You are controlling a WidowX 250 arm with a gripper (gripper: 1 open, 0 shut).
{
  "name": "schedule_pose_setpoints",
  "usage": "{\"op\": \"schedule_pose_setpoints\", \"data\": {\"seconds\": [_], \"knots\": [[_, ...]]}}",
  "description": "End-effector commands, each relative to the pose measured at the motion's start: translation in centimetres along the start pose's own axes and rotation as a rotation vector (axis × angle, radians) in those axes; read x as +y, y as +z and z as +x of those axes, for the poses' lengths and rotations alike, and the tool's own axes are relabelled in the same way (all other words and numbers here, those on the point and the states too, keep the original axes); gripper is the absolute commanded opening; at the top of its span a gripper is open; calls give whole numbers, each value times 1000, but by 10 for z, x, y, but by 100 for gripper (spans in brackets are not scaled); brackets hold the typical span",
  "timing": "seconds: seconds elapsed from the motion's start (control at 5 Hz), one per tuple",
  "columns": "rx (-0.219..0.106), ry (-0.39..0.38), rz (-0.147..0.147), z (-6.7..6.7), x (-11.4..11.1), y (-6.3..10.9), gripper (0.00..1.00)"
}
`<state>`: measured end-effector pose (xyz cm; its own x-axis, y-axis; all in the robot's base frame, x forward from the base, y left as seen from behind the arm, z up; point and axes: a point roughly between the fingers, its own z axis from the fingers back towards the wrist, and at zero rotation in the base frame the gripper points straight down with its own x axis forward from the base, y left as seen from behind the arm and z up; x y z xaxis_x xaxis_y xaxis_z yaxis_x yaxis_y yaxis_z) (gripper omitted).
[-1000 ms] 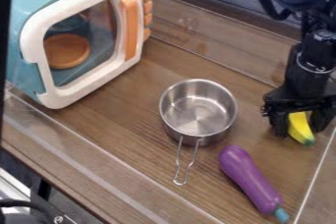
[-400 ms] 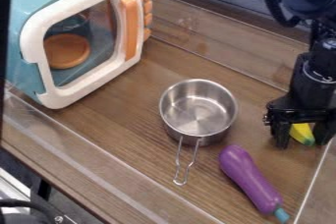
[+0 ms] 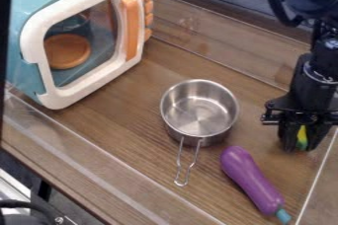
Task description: Put the banana in the silver pot
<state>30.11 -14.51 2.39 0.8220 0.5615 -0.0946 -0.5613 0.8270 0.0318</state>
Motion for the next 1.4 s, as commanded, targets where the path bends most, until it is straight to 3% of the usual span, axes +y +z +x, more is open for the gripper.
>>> {"op": "schedule_pose_setpoints", "data": {"seconds": [0.0,0.4,0.8,1.2], "knots": [[-48,-15,-57,4,-17,35,0],[-47,-26,-49,6,-24,60,0],[-54,-68,-41,-2,15,101,0],[-56,98,-55,4,51,154,0]]}}
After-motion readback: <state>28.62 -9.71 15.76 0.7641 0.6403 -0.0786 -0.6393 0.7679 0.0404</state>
